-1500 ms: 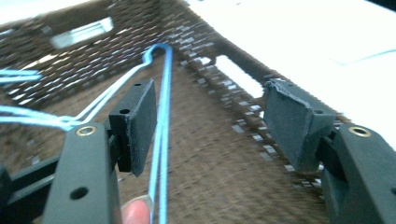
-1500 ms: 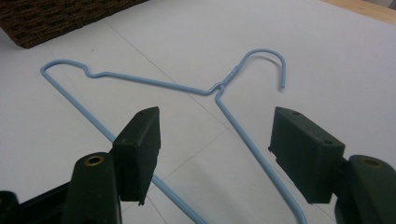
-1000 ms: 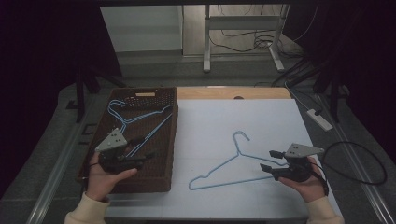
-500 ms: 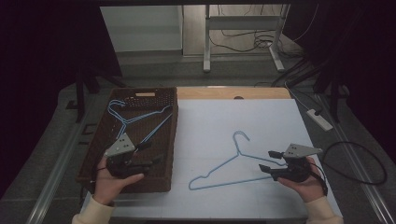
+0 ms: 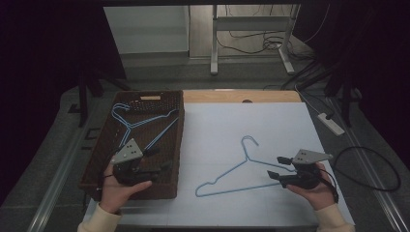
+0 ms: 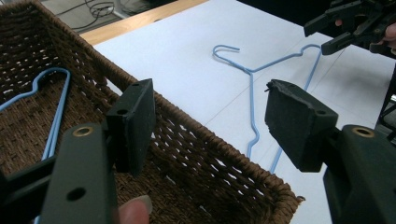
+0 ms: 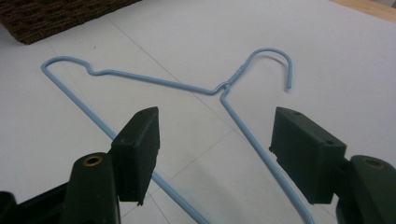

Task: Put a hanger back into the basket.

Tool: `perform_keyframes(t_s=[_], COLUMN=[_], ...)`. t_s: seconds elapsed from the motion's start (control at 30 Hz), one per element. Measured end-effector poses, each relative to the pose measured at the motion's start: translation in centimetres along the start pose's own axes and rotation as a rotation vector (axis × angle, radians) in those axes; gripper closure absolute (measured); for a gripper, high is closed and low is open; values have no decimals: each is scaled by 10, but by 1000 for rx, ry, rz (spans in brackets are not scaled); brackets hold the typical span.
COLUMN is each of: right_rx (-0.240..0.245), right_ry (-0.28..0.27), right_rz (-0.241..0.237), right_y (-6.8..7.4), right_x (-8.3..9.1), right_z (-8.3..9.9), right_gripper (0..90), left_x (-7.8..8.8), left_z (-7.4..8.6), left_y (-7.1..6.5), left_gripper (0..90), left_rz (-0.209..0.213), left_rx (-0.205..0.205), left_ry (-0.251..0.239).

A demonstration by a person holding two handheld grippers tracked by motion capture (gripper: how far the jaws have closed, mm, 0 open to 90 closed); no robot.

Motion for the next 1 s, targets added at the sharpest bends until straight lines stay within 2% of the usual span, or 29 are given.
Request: perform_keyframes(t_s=[0.17,0.27,0.33,0.43,0.6,0.67,0.7,0.87,1.0], right_rx=[-22,-61,-106,-151,-126,-102,-72,16,22], right_ry=[1,2,10,26,82,111,128,173,193], right_rz=[-4,-5,-7,-39,-80,-102,-117,-167,-207], right_y=[2,4,7,13,31,40,49,71,85], right_x=[-1,-2,-5,-13,-37,-47,-55,-77,-95], right_z=[-2,-5,-9,-16,-33,-39,-44,-59,-67], right_gripper=[336,334,334,352,440,511,576,826,900], left_x=[-1,-2,-3,-4,-5,-3,-3,-3,-5], left_z=[0,1,2,2,3,3,3,2,1], left_y=[0,0,0,-1,-1,0,0,-1,-1], left_gripper=[341,341,340,339,339,339,339,339,338], left_rz=[1,5,7,14,19,15,12,10,11], left_rx=[-1,-1,-1,0,-3,-1,0,7,2], left_ry=[-3,0,2,3,2,-1,-5,-16,-9])
Point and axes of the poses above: each handheld gripper's, and its own axes: x roughly backward along the jaws, z roughly out of its underside, y roughly to its left, the point moved 1 cm from there along -x, roughly forward along the jaws, and after that the axes turned 12 degrees about z, right-handed, at the moved point
